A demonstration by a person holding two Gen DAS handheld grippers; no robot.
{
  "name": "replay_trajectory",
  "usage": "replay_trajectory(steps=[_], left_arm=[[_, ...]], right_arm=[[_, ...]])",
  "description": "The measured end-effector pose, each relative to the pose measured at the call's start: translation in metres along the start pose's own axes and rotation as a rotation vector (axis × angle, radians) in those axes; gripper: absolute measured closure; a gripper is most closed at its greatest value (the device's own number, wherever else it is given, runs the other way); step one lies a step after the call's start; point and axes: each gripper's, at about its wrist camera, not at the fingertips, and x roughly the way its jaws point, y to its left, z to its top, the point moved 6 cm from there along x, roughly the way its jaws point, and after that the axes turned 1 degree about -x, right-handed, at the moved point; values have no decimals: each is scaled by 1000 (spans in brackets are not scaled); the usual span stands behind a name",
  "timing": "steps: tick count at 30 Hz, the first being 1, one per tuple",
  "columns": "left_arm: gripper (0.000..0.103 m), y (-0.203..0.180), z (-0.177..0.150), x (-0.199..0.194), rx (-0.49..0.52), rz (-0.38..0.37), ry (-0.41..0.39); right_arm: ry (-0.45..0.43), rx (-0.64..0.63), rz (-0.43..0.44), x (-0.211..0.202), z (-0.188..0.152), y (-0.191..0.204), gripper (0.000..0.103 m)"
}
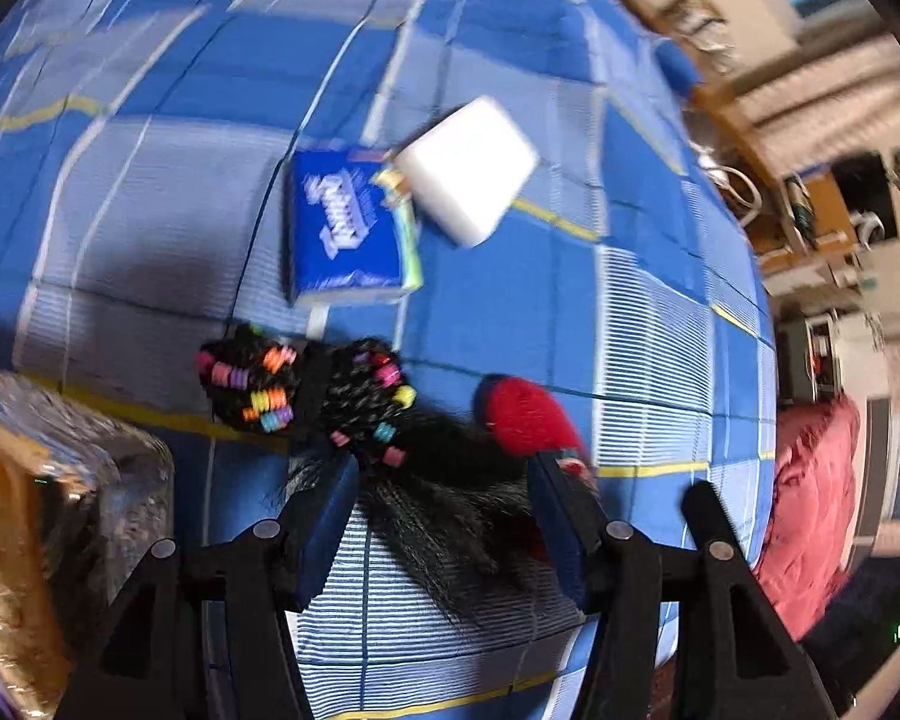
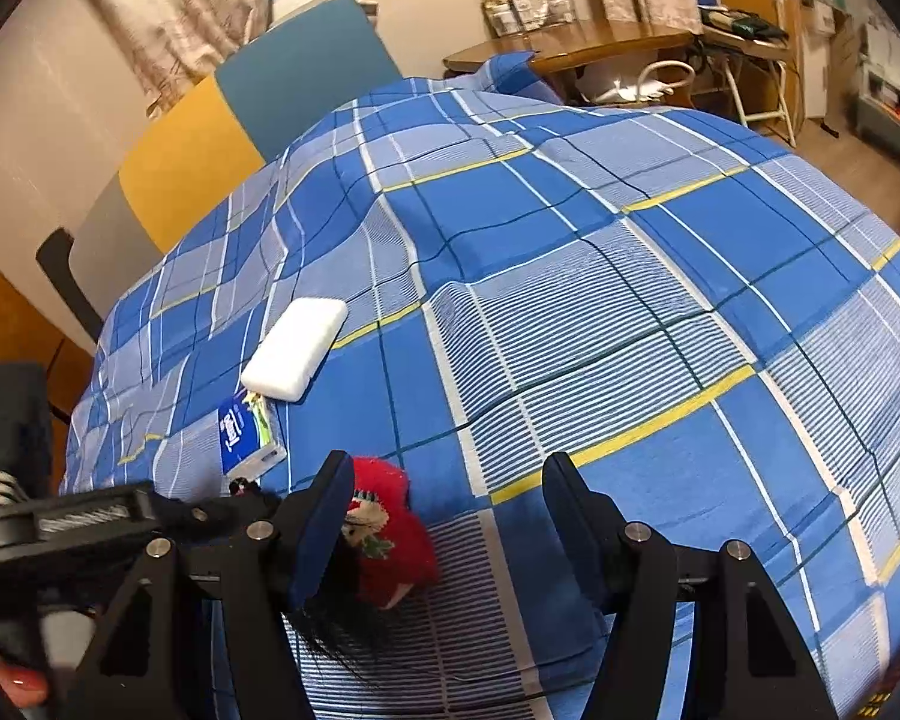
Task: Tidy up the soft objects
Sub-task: 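Grasp the black beaded hair ties with the left gripper while the right gripper grasps the red plush toy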
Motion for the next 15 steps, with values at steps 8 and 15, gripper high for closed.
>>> replay_trajectory(steps=[8, 15], left_arm=[[46, 11, 12, 32, -53, -29, -8], [91, 10, 3, 32, -52, -115, -23]], right_arm=[[-1, 20, 22, -1, 1, -1, 37], [6, 16, 26, 3, -1, 1, 37]])
